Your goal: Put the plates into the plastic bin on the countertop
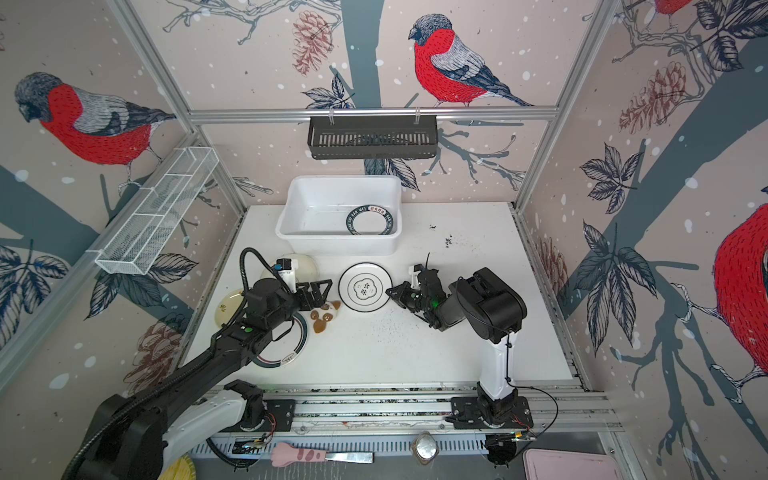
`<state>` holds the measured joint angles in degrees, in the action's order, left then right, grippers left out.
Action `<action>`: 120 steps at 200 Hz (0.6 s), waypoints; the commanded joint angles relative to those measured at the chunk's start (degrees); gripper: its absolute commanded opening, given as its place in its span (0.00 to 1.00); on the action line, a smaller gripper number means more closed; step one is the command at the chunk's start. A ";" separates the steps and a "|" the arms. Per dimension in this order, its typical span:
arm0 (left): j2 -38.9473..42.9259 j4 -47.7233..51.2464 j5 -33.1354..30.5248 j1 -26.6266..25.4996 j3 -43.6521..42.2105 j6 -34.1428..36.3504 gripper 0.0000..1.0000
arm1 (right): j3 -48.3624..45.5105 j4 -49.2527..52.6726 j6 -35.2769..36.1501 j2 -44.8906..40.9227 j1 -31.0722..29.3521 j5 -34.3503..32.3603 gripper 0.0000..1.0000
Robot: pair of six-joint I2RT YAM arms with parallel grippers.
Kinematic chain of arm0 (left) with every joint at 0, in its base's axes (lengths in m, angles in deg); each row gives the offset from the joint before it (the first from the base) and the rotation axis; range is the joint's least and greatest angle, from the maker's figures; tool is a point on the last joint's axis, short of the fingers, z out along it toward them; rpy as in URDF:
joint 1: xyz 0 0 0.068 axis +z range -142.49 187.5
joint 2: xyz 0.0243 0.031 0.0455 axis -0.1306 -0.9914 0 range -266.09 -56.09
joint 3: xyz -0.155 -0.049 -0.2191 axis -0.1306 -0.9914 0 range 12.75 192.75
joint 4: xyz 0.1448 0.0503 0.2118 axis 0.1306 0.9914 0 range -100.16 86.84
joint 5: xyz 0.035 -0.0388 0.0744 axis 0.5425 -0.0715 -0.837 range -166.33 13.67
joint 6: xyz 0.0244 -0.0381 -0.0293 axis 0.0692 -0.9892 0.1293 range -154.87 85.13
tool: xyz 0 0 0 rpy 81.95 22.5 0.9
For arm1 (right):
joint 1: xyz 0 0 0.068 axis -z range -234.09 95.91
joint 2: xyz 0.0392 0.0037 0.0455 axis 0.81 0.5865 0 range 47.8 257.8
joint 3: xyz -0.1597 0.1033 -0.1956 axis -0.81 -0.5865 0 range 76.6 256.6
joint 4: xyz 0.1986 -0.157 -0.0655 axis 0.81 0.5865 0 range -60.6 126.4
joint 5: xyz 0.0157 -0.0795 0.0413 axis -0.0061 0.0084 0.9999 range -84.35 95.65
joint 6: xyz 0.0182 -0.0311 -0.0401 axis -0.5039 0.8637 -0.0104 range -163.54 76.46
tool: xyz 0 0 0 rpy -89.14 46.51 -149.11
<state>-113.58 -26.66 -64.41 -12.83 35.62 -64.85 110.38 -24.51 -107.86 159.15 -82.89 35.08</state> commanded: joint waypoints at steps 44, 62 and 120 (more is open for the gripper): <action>-1.00 -3.20 0.73 -0.23 0.53 0.11 0.98 | -2.99 2.48 2.80 -6.75 0.76 -1.25 0.00; -1.12 -3.53 1.23 -0.32 0.48 0.15 0.98 | -4.25 5.35 4.11 -10.31 0.84 -2.41 0.00; -1.30 -10.30 6.32 -1.17 -1.16 -1.56 0.98 | -6.71 13.96 7.53 -24.76 -0.05 -4.88 0.00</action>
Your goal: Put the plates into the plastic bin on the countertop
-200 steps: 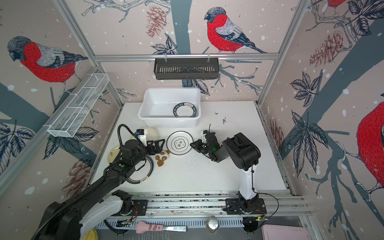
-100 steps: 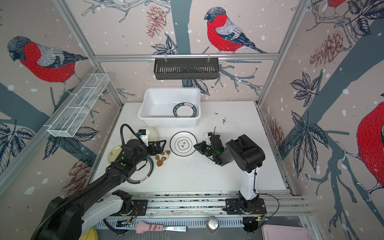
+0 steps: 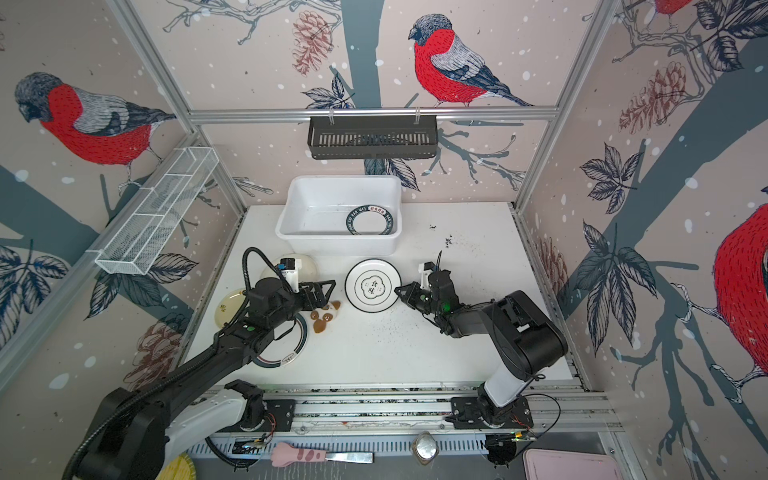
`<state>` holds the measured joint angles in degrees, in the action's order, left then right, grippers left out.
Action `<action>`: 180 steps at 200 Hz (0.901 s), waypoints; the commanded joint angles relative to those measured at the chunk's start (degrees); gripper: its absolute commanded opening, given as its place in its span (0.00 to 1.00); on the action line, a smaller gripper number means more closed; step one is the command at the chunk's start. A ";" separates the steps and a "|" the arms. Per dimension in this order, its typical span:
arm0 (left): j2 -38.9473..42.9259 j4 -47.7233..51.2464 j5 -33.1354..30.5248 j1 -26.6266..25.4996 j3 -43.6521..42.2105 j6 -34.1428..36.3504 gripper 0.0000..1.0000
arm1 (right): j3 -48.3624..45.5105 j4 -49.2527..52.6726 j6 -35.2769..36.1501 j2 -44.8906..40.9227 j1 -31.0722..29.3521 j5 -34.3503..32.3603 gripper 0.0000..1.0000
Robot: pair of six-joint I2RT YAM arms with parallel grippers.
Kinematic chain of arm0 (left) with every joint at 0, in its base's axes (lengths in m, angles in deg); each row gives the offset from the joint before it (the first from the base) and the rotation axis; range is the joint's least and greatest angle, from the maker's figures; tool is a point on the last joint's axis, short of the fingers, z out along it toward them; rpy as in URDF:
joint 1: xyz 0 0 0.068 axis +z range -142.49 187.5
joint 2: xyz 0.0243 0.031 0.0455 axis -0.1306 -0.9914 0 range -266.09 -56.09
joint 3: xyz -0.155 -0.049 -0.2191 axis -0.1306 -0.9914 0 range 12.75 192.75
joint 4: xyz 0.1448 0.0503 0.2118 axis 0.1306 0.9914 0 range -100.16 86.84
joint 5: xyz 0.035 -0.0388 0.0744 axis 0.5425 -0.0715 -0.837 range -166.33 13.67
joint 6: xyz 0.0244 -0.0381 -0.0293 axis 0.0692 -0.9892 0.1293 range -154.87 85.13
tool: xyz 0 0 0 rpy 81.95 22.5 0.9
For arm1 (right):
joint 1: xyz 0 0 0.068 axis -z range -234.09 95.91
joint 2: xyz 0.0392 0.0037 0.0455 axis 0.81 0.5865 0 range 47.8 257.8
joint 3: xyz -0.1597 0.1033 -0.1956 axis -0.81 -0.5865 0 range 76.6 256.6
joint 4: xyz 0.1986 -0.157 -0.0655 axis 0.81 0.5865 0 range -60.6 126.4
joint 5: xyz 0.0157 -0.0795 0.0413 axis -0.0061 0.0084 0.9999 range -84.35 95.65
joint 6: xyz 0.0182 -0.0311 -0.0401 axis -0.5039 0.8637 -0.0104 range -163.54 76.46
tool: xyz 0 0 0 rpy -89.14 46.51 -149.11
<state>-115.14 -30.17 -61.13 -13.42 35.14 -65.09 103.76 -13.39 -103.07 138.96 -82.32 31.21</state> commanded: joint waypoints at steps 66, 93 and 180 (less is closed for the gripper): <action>-3.69 -15.11 4.57 -6.58 -0.42 -4.68 0.87 | 2.20 13.89 8.00 -18.82 -5.90 -8.29 0.00; -6.56 -15.80 4.47 -9.65 1.63 -4.50 0.80 | 1.46 14.31 8.29 -21.47 -6.31 -9.40 0.00; -9.50 -16.44 4.40 -11.50 3.62 -5.42 0.43 | -1.09 16.15 9.81 -26.98 -6.40 -12.55 0.00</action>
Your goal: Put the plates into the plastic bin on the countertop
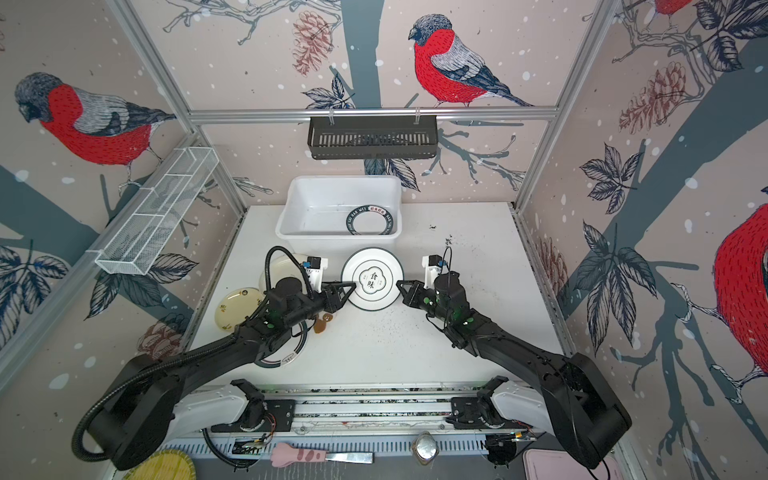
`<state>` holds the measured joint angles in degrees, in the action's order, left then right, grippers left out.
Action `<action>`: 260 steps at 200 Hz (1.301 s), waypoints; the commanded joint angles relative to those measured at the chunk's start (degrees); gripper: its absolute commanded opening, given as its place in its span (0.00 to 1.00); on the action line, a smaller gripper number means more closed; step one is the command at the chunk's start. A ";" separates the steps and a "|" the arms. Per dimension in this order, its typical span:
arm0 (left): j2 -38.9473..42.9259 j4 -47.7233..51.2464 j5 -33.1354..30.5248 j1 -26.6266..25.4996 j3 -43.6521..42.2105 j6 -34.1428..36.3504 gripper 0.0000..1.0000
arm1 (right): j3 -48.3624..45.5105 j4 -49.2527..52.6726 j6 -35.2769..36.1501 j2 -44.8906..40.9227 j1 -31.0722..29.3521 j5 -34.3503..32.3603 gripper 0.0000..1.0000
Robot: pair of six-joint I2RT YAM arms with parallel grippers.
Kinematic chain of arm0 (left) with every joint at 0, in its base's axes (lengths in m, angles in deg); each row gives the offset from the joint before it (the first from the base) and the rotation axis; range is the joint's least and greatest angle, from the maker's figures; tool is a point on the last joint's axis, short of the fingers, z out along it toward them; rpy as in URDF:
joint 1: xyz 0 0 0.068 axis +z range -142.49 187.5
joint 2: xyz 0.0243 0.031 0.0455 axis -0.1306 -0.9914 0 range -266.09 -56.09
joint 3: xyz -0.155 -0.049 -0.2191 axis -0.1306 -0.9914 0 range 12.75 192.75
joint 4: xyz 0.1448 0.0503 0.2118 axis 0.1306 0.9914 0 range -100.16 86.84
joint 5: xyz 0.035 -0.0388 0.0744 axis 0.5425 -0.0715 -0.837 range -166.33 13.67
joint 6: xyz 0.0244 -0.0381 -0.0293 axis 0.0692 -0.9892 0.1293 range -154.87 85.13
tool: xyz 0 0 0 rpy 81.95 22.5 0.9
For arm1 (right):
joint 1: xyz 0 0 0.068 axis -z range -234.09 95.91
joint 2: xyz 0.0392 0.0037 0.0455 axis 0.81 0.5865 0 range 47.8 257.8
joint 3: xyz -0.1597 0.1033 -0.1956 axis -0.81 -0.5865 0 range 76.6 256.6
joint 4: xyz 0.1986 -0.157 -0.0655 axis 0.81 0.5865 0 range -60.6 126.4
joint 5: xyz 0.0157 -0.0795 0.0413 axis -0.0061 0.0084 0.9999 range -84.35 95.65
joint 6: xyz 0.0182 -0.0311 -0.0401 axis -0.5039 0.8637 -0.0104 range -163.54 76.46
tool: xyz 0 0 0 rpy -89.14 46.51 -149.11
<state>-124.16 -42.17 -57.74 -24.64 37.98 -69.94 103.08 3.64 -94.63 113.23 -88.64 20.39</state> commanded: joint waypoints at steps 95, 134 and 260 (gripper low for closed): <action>-3.67 -6.00 1.86 -0.46 2.01 -2.21 0.05 | -0.29 -0.79 2.05 -0.83 -0.08 -1.20 0.02; -3.61 -5.70 1.47 -0.55 2.17 -2.23 0.00 | -0.29 -0.56 2.14 -0.89 -0.06 -1.29 0.25; -5.30 -0.24 -9.76 -0.23 10.72 2.80 0.00 | 4.28 14.95 9.20 -8.94 0.84 -8.85 1.00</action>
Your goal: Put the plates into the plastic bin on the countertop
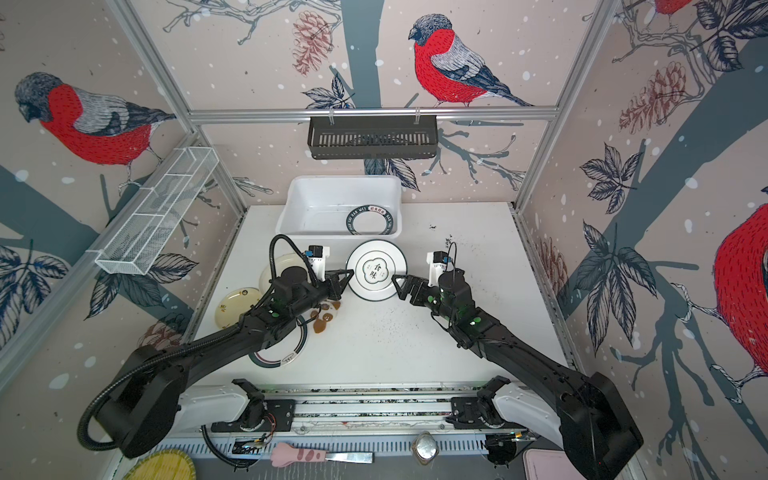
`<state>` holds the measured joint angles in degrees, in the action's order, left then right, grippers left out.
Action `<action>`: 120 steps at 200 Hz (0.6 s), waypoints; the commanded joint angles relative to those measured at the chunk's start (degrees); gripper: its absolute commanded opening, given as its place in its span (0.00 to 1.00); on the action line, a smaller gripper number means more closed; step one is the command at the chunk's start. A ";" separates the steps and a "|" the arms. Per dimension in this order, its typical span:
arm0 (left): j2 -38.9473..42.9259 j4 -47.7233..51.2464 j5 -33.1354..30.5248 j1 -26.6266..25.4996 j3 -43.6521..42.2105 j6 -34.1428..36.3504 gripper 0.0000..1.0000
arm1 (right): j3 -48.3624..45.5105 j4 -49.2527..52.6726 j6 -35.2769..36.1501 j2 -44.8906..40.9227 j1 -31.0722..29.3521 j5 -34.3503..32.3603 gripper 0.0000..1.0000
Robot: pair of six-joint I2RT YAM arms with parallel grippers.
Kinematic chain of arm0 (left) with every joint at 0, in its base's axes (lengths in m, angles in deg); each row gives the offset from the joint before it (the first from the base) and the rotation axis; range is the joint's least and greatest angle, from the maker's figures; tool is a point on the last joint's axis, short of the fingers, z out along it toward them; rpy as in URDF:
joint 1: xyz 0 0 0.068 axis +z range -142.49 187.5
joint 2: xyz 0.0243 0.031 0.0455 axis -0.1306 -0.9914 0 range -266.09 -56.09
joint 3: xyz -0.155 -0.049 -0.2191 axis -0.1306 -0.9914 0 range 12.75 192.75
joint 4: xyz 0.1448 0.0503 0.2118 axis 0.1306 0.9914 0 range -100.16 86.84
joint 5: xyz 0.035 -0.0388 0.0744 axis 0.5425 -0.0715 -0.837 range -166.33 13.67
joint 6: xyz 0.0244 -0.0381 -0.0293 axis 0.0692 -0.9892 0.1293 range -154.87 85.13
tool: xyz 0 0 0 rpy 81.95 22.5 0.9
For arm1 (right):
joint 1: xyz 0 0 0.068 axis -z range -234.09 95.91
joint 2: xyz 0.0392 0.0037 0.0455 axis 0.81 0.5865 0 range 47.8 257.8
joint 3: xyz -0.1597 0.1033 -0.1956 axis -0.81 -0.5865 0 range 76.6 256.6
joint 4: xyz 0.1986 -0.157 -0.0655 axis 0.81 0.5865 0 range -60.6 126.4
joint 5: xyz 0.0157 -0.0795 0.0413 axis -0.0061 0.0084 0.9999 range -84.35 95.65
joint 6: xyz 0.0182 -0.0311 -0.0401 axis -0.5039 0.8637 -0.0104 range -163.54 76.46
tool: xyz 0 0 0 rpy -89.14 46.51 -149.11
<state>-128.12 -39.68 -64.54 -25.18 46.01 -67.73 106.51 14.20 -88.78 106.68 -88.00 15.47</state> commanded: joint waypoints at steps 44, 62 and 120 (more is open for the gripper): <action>-6.97 -2.45 -1.28 3.33 10.59 0.66 0.00 | 0.69 7.74 4.45 -9.32 0.69 -7.04 0.99; -9.13 -3.46 0.99 5.33 12.88 -0.80 0.00 | 0.35 9.07 4.10 -11.94 0.69 -7.97 1.00; -17.71 -3.32 0.70 9.17 22.49 -1.01 0.00 | -0.30 7.51 7.27 -17.36 1.49 -9.55 0.99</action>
<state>-143.09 -39.33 -64.36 -16.83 64.91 -68.11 105.86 23.20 -84.89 89.63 -87.17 7.84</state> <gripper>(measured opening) 0.080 0.995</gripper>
